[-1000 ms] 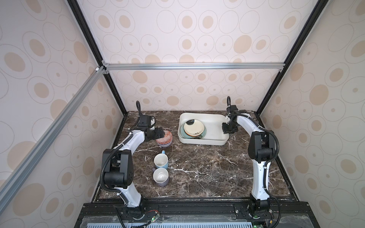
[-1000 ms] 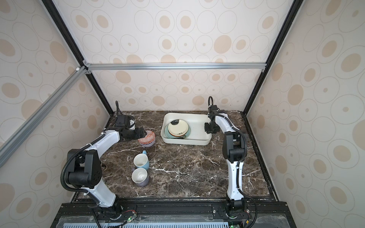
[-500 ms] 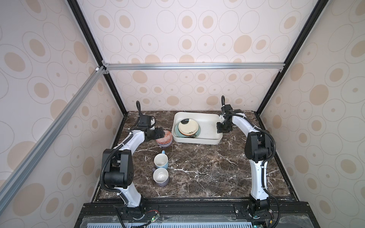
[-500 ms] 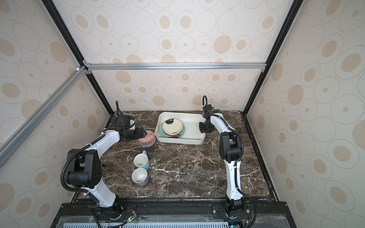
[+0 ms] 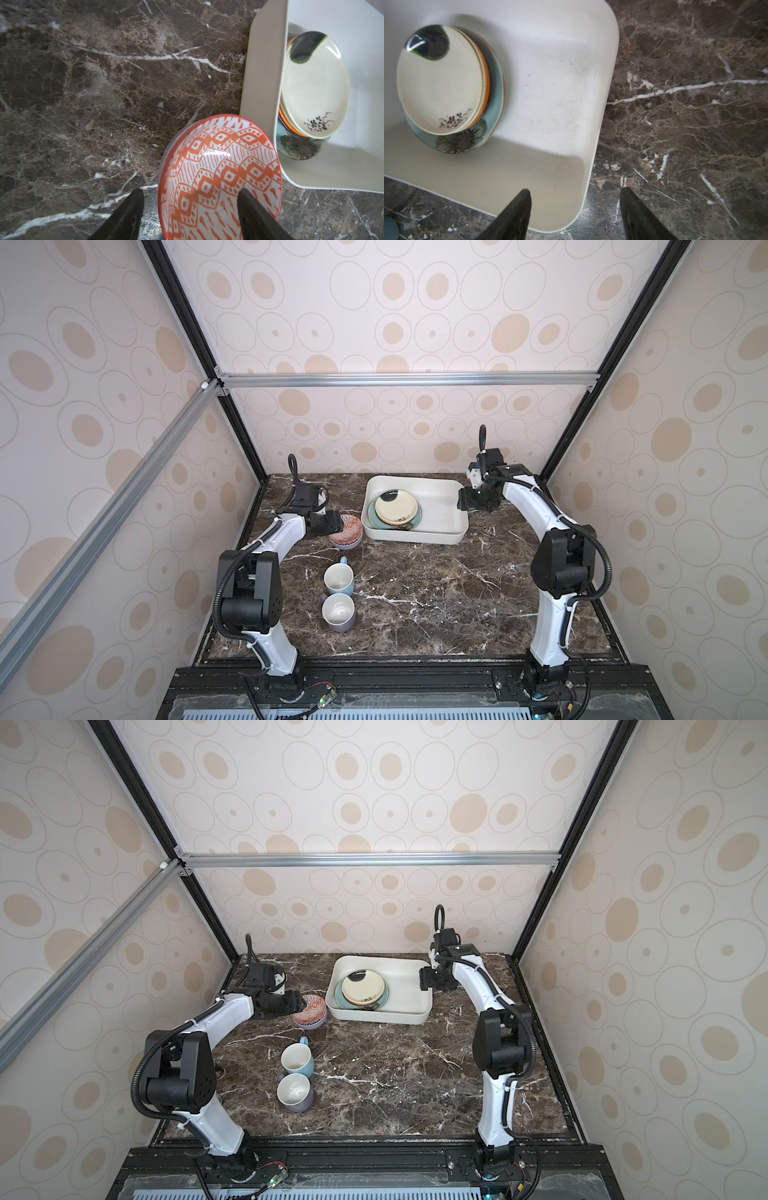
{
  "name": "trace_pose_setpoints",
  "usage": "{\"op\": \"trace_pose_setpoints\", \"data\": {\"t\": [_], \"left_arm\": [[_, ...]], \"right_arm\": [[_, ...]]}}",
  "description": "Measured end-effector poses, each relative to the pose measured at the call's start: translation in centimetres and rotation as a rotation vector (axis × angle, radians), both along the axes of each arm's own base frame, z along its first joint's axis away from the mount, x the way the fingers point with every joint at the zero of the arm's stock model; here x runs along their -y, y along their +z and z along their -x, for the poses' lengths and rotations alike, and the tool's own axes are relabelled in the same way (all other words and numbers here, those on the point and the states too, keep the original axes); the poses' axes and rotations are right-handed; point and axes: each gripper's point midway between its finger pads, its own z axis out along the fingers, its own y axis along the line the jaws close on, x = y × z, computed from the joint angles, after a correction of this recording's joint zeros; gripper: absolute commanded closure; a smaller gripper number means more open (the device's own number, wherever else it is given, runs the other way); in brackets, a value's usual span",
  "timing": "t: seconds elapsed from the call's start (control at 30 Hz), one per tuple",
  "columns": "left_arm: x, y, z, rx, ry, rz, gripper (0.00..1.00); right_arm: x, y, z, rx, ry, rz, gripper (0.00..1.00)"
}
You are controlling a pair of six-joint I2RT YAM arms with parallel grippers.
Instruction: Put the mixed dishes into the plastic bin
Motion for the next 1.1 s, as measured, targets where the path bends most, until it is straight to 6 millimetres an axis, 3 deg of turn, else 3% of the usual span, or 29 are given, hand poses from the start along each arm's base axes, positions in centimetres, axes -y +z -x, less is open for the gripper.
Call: {"op": "trace_pose_setpoints", "data": {"t": [0.13,0.4,0.73,1.1], "left_arm": [[-0.2,-0.5,0.1,-0.014,0.002,-0.011,0.44],[-0.3,-1.9,0.6,-0.060,0.006,-0.035,0.62],[-0.8,-1.4,0.3,-0.055,0.018,-0.060,0.83],[-1.0,-1.1,0.1,-0.063,0.022,-0.075,0.95]], "right_arm": [[0.0,1.0,0.5,0.020,-0.001,-0.011,0.29],[0.2,-1.2,1.6,-0.035,-0.006,-0.003,0.29],[0.2,-1.3,1.6,-0.035,-0.007,-0.003,0.29],[0.2,-1.5,1.7,-0.041,-0.012,-0.003,0.29]]}}
